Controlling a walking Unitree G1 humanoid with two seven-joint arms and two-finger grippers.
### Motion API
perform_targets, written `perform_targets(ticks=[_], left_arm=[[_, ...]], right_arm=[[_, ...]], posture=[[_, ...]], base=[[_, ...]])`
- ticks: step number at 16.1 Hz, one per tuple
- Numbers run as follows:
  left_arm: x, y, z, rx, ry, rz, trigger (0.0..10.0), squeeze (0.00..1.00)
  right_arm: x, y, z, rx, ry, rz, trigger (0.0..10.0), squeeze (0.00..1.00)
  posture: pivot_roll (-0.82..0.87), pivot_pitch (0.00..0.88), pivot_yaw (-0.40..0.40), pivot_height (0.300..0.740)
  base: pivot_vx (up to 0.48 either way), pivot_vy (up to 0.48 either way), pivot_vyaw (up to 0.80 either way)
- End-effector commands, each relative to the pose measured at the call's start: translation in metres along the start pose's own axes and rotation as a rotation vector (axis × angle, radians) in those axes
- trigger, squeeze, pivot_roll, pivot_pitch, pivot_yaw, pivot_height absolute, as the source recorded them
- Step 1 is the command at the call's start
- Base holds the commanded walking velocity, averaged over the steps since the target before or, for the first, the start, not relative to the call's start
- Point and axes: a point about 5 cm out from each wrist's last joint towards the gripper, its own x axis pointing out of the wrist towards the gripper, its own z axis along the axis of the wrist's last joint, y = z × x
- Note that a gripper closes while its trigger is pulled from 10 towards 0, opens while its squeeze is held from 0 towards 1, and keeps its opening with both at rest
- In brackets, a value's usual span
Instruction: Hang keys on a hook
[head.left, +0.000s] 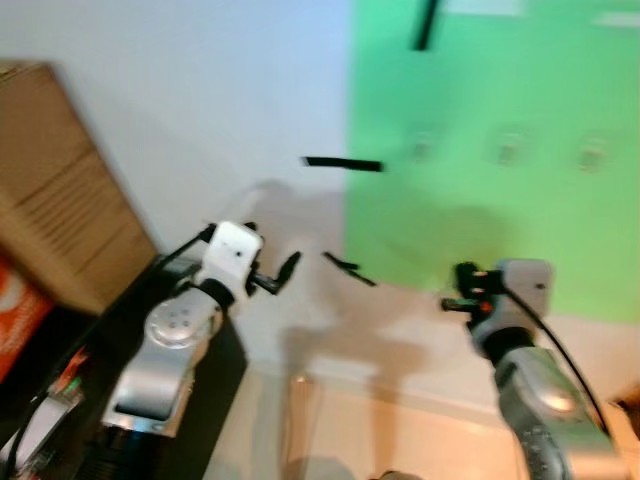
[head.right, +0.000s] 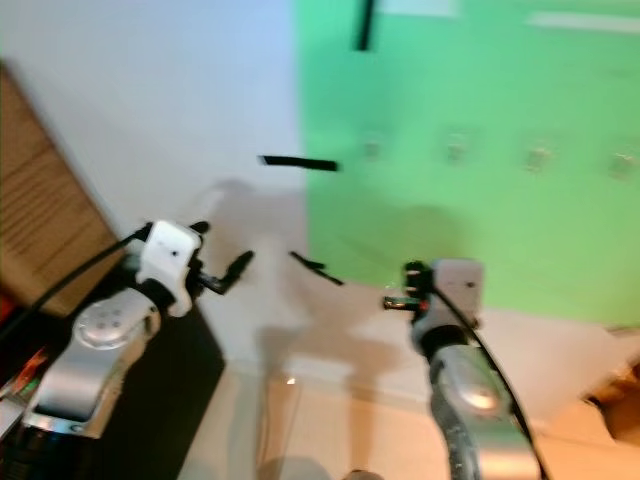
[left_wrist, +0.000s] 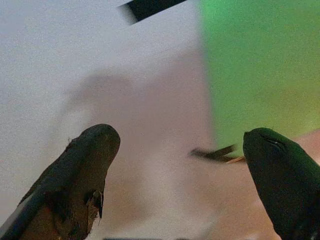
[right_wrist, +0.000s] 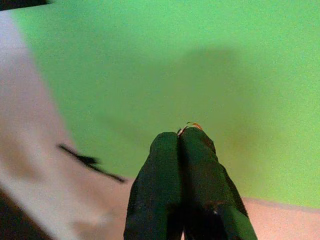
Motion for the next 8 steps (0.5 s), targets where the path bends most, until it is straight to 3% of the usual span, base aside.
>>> perform_targets(ticks=[1,4,8], left_arm=[[-0.0015,0.0052,-0.0011,-0.009,0.012,0.025,10.0,0.00],[-0.0024,0.0047,-0.0031,-0.041,0.010,0.047,10.0,0.00],[-0.0050,0.0000,-0.0080,-0.061,0.016,0.060,10.0,0.00]], right_arm=[[-0.0006,0.0044,0.0059,-0.005,-0.033,0.012,10.0,0.00],[0.0002,0.0045,0.0070,-0.036,-0.034,0.017,10.0,0.00],[0.0015,0.0014,0.0071,-0.062,-0.026,0.014,10.0,0.00]], posture=[[-0.07,0.000,0.067,0.740],[-0.07,0.000,0.060,0.740],[-0.07,0.000,0.025,0.740]], base=[[0.000,0.000,-0.77],[0.000,0.000,-0.77],[0.000,-0.360,-0.77]])
